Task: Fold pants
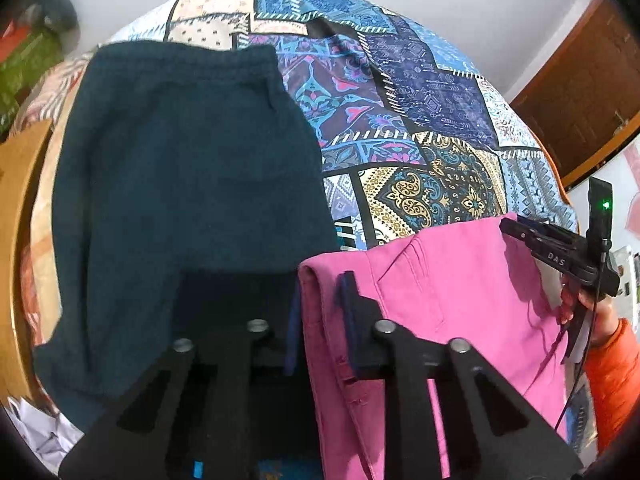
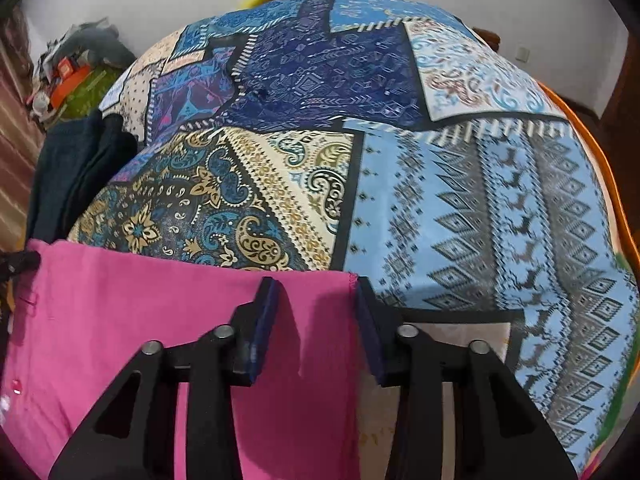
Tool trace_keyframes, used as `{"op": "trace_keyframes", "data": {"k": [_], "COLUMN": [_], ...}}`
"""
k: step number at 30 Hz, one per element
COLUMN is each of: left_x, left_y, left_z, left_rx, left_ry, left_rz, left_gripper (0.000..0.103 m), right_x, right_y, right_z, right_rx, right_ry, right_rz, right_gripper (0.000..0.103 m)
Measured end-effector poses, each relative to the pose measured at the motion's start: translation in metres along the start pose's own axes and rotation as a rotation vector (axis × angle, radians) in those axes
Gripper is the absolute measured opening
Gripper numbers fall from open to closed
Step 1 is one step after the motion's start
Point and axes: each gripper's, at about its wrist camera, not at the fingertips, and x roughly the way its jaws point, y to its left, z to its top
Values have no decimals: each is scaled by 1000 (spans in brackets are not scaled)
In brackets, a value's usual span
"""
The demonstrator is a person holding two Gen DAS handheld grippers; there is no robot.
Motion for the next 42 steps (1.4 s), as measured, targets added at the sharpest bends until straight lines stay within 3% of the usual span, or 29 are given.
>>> {"op": "trace_keyframes", "data": {"k": [2, 5, 9, 19, 32, 42], "left_x": [-3, -11, -36, -111, -170, -177], "left_y": [-3, -6, -13, -32, -71, -88], "left_z": [-1, -2, 0, -5, -85, -154], "left_rx": [14, 26, 60, 127, 226, 237], "left_ry": [-16, -39, -94, -218, -270, -240], "left_rz": [22, 49, 94, 138, 133, 95], "left_gripper": [10, 8, 8, 7, 7, 3], "right_x": [2, -1, -26, -134, -197, -213], "right_y": [6, 11, 9, 28, 21, 18], "right_z": [0, 2, 5, 14, -53, -119], "right_rx": [-27, -55, -53, -71, -82, -123], "right_ry": [1, 4, -60, -277, -341, -309], "right_rz": [-6, -25, -35, -23, 22, 33], "right_gripper": [6, 4, 3, 3, 3, 3]}}
